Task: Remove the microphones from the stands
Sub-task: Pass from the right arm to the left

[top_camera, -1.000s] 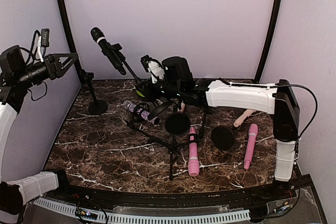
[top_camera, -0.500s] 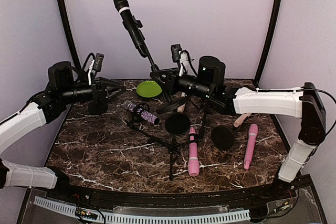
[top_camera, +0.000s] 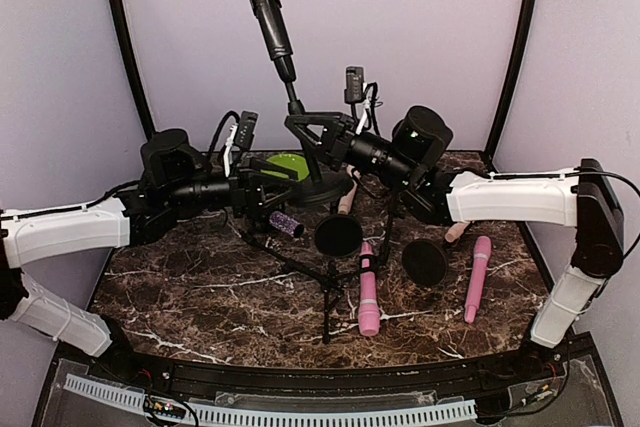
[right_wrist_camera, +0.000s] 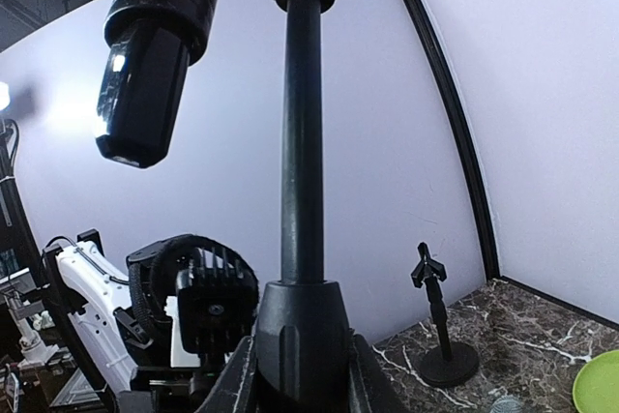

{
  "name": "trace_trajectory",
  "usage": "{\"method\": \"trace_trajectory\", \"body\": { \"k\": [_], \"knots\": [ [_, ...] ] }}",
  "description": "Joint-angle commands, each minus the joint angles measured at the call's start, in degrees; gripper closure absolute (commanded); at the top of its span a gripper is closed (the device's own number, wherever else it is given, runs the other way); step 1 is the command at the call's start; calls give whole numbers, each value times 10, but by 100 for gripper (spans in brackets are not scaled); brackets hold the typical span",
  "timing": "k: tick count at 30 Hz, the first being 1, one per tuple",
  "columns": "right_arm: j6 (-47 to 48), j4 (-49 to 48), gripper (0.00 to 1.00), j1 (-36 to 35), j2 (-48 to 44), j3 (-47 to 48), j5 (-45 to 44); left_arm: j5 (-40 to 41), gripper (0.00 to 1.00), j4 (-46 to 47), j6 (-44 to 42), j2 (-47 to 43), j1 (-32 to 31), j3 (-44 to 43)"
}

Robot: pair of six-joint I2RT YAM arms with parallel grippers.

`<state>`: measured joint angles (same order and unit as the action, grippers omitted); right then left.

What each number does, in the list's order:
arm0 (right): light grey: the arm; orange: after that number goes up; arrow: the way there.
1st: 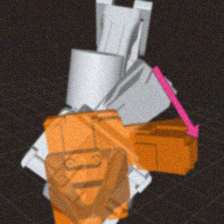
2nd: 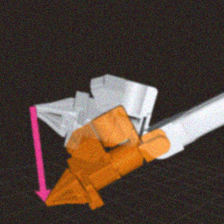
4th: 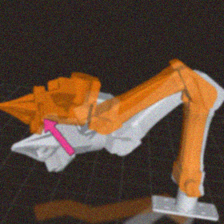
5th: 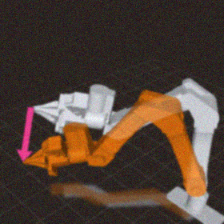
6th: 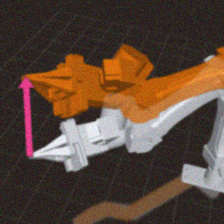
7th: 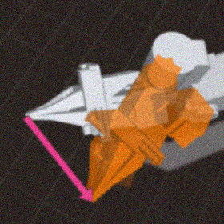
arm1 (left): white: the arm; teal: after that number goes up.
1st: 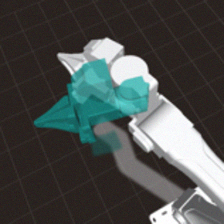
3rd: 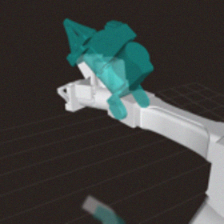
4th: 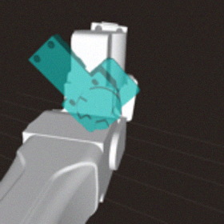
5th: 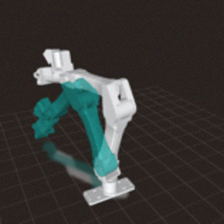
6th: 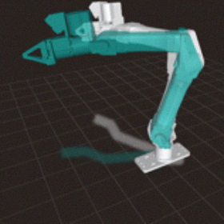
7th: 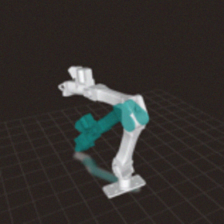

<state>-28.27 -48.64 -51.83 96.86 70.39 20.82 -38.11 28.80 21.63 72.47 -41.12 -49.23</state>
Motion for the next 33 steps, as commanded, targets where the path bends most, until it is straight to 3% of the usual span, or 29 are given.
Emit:
{"method": "trace_trajectory", "body": {
  "k": [1,5,19,33],
  "knots": [
    [-20,-100,100,-6,-22,-2,19,33,42,50,11,23,-7,-25],
    [-20,-102,100,-9,-23,-4,24,39,49,55,12,47,-9,-45],
    [-22,-109,100,-11,-18,-12,21,24,51,70,12,87,-27,-74],
    [-7,-85,100,-12,-21,-18,15,3,70,78,11,107,-28,-95]
  ]
}}
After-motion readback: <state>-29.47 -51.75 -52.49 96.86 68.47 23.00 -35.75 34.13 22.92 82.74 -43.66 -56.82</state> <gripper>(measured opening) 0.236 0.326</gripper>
